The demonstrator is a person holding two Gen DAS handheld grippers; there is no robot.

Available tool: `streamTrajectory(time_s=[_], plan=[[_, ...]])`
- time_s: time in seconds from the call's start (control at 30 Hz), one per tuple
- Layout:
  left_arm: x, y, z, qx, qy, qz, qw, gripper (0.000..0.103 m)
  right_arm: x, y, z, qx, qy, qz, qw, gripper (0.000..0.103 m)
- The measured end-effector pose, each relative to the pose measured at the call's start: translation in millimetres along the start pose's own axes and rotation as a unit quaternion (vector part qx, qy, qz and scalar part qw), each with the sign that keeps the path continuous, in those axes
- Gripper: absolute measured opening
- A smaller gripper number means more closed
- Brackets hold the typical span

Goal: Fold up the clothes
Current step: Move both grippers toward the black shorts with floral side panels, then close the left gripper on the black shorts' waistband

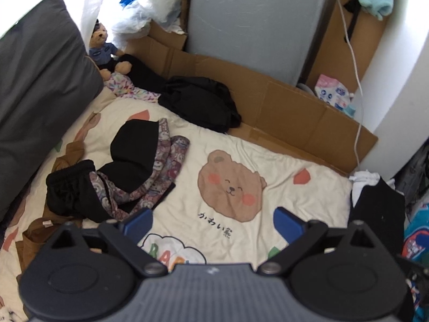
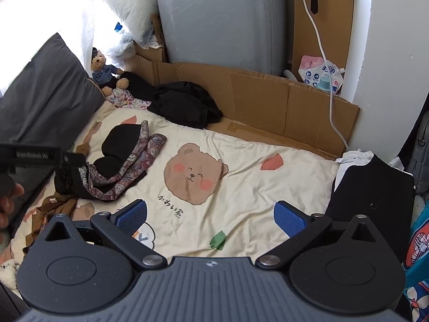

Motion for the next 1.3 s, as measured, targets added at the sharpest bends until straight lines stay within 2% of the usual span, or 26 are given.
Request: streamTrajectory(time_s=[0.07,0.1,0.13,0.2,0.3,0.4,0.47,0.57,0.7,0.93,1.1,1.3], plan=[[-6,-4,-9,-0.010,0.023,0.006,0.9997,0.097,2,2,-1,0.004,0.003,-0.001,1.000,0.103],[-9,-6,-17,-0.004,0.051,0.010,0.9986,0.097,2,2,-1,0.004,0.005,0.000,1.000,0.103],[-11,-7,-20,0.004,0.061,0.006,0.9981,0.097,3,2,-2,0.005,0.007,0.000,1.000,0.103],[-7,-7,-23,0.015,0.057,-0.013,0.9982,0.097,4,-2,-1,-0.004,0.011,-0.005,1.000,0.102],[-1,-12,-24,0.013,0.047,-0.020,0.9986,0.097,5,-7,1,-0.018,0.012,-0.018,1.000,0.097],[12,-25,-27,-0.002,0.021,-0.005,0.9998,0.097,8,-9,2,-0.017,0.013,-0.033,0.999,0.093],[15,-35,-30,-0.015,0.021,-0.009,0.9996,0.097,13,-10,4,-0.017,0.014,-0.039,0.999,0.092],[22,-43,-34,0.006,0.030,-0.031,0.9990,0.097,23,-10,10,-0.013,-0.004,-0.041,0.999,0.088],[33,-55,-36,0.012,0.031,-0.036,0.9988,0.097,29,-16,13,-0.025,-0.008,-0.051,0.998,0.088],[52,-82,-39,-0.018,0.012,-0.037,0.9991,0.097,37,-27,8,-0.056,0.010,-0.057,0.997,0.088],[59,-91,-42,-0.012,0.018,-0.059,0.9980,0.097,40,-26,-2,-0.058,0.018,-0.060,0.996,0.088],[73,-108,-43,-0.011,0.008,-0.088,0.9960,0.097,54,-22,-5,-0.057,0.013,-0.054,0.997,0.088]])
Point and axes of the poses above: each gripper's, at about its wrist camera, not at the fingertips, and x roughly the way its jaws point, y to its right, z to its underside, the point moved 4 cm from there along x, roughly the way its jaws point
